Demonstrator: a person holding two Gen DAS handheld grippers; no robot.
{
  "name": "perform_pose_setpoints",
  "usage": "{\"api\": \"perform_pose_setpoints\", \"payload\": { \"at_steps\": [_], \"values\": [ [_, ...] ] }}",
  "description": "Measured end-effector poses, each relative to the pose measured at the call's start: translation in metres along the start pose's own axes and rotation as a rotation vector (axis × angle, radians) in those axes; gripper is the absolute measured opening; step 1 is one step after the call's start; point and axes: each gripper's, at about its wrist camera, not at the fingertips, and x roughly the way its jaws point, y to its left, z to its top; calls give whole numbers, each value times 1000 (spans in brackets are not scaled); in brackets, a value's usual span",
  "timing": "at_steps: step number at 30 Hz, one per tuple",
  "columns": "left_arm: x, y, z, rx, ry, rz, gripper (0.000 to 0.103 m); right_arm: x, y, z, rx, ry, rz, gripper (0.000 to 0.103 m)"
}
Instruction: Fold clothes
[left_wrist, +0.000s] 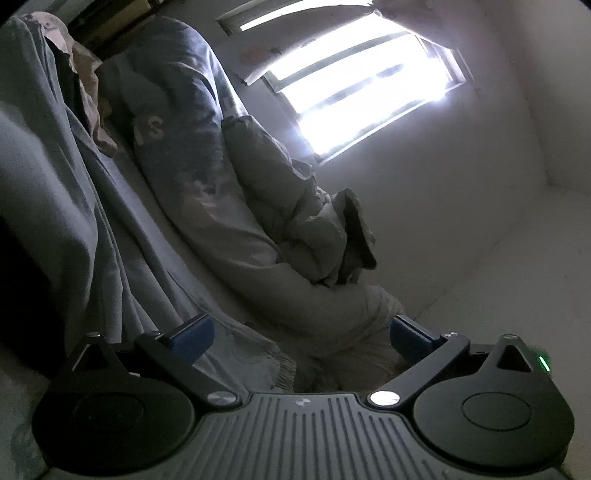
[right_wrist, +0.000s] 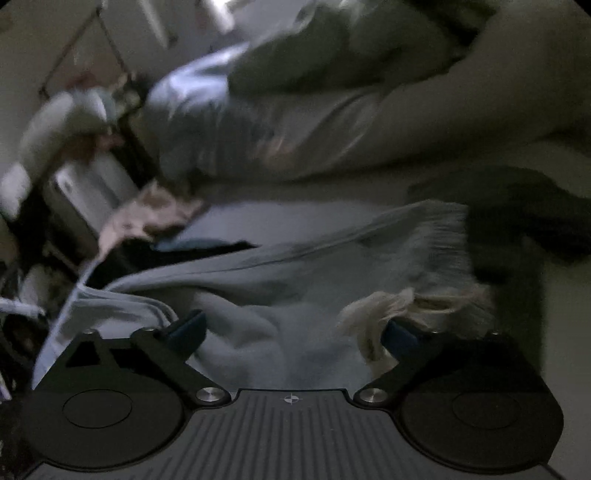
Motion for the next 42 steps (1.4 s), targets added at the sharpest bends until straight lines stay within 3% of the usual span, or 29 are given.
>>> {"api": "perform_pose_setpoints", "payload": {
  "at_steps": [4, 8, 10, 13, 19, 24, 29, 30, 31, 35, 38, 39, 40, 41, 42],
  "values": [
    [-1, -4, -3, 13, 8, -5, 103, -36, -38, -55, 55, -57, -81, 103],
    [3, -7, -10, 38, 33, 3, 103, -24, -73, -103, 150, -38, -106, 103],
    [7, -8, -13, 48, 46, 6, 103, -20, -82, -110, 188, -69, -86, 103],
    [13, -10, -17, 58, 60, 9, 103, -13, -89, -109, 147, -85, -166, 103],
    [24, -10, -25, 64, 97, 10, 103, 19, -107, -117, -3, -19, -309, 103],
    [23, -10, -26, 67, 99, 12, 103, 46, -114, -131, -70, 21, -310, 101],
    [23, -9, -27, 59, 98, 11, 103, 53, -118, -139, -93, 56, -290, 86],
    [24, -10, -27, 61, 100, 10, 103, 54, -120, -140, -95, 69, -297, 77],
    [25, -10, -28, 65, 104, 11, 103, 54, -122, -142, -100, 84, -311, 63],
    [26, -14, -29, 74, 112, 2, 103, 53, -134, -145, -56, 74, -308, 62],
    [27, -17, -32, 89, 117, 0, 103, 64, -127, -144, -109, 72, -297, 57],
    [28, -17, -32, 95, 118, 0, 103, 66, -124, -144, -125, 72, -300, 40],
    [28, -17, -33, 100, 119, 4, 103, 67, -120, -144, -136, 70, -303, 12],
    [29, -17, -33, 99, 119, 9, 103, 64, -119, -143, -124, 66, -305, 4],
    [29, -16, -32, 93, 117, 10, 103, 58, -120, -141, -96, 54, -303, 4]
  ]
}}
